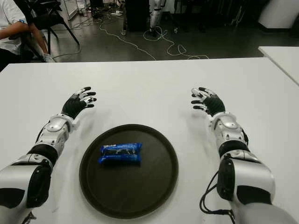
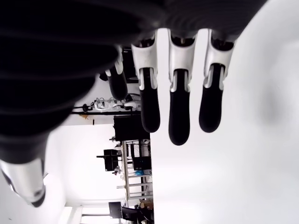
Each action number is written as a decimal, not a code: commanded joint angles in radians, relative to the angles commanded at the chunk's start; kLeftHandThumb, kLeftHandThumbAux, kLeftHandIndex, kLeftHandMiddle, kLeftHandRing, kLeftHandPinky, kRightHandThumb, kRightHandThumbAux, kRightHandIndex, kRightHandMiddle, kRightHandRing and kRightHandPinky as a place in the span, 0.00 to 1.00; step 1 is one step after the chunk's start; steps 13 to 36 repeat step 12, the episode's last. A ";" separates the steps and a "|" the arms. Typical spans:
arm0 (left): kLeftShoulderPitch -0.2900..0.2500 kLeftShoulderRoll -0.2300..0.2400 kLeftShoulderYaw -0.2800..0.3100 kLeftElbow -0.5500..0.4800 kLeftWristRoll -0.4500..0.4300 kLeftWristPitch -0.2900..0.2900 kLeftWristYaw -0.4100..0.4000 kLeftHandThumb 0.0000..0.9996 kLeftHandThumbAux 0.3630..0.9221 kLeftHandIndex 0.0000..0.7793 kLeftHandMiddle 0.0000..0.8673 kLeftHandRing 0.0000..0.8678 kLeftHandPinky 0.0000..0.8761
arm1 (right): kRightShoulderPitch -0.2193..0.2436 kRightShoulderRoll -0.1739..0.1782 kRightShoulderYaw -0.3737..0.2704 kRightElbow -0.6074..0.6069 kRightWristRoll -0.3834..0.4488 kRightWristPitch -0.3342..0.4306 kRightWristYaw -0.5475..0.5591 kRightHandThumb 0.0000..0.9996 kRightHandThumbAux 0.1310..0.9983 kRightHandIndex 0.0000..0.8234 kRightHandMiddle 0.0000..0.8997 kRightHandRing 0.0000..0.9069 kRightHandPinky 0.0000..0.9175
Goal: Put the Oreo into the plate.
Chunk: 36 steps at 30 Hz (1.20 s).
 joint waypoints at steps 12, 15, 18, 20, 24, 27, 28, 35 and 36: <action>-0.001 0.000 -0.002 0.000 0.003 0.003 0.005 0.04 0.56 0.16 0.24 0.26 0.30 | 0.000 -0.001 0.002 0.001 -0.004 0.004 -0.003 0.00 0.55 0.25 0.40 0.46 0.49; -0.001 0.000 -0.002 0.000 0.003 0.003 0.005 0.04 0.56 0.16 0.24 0.26 0.30 | 0.000 -0.001 0.002 0.001 -0.004 0.004 -0.003 0.00 0.55 0.25 0.40 0.46 0.49; -0.001 0.000 -0.002 0.000 0.003 0.003 0.005 0.04 0.56 0.16 0.24 0.26 0.30 | 0.000 -0.001 0.002 0.001 -0.004 0.004 -0.003 0.00 0.55 0.25 0.40 0.46 0.49; -0.001 0.000 -0.002 0.000 0.003 0.003 0.005 0.04 0.56 0.16 0.24 0.26 0.30 | 0.000 -0.001 0.002 0.001 -0.004 0.004 -0.003 0.00 0.55 0.25 0.40 0.46 0.49; -0.001 0.000 -0.002 0.000 0.003 0.003 0.005 0.04 0.56 0.16 0.24 0.26 0.30 | 0.000 -0.001 0.002 0.001 -0.004 0.004 -0.003 0.00 0.55 0.25 0.40 0.46 0.49; -0.001 0.000 -0.002 0.000 0.003 0.003 0.005 0.04 0.56 0.16 0.24 0.26 0.30 | 0.000 -0.001 0.002 0.001 -0.004 0.004 -0.003 0.00 0.55 0.25 0.40 0.46 0.49; -0.001 0.000 -0.002 0.000 0.003 0.003 0.005 0.04 0.56 0.16 0.24 0.26 0.30 | 0.000 -0.001 0.002 0.001 -0.004 0.004 -0.003 0.00 0.55 0.25 0.40 0.46 0.49; -0.001 0.000 -0.002 0.000 0.003 0.003 0.005 0.04 0.56 0.16 0.24 0.26 0.30 | 0.000 -0.001 0.002 0.001 -0.004 0.004 -0.003 0.00 0.55 0.25 0.40 0.46 0.49; -0.001 0.000 -0.002 0.000 0.003 0.003 0.005 0.04 0.56 0.16 0.24 0.26 0.30 | 0.000 -0.001 0.002 0.001 -0.004 0.004 -0.003 0.00 0.55 0.25 0.40 0.46 0.49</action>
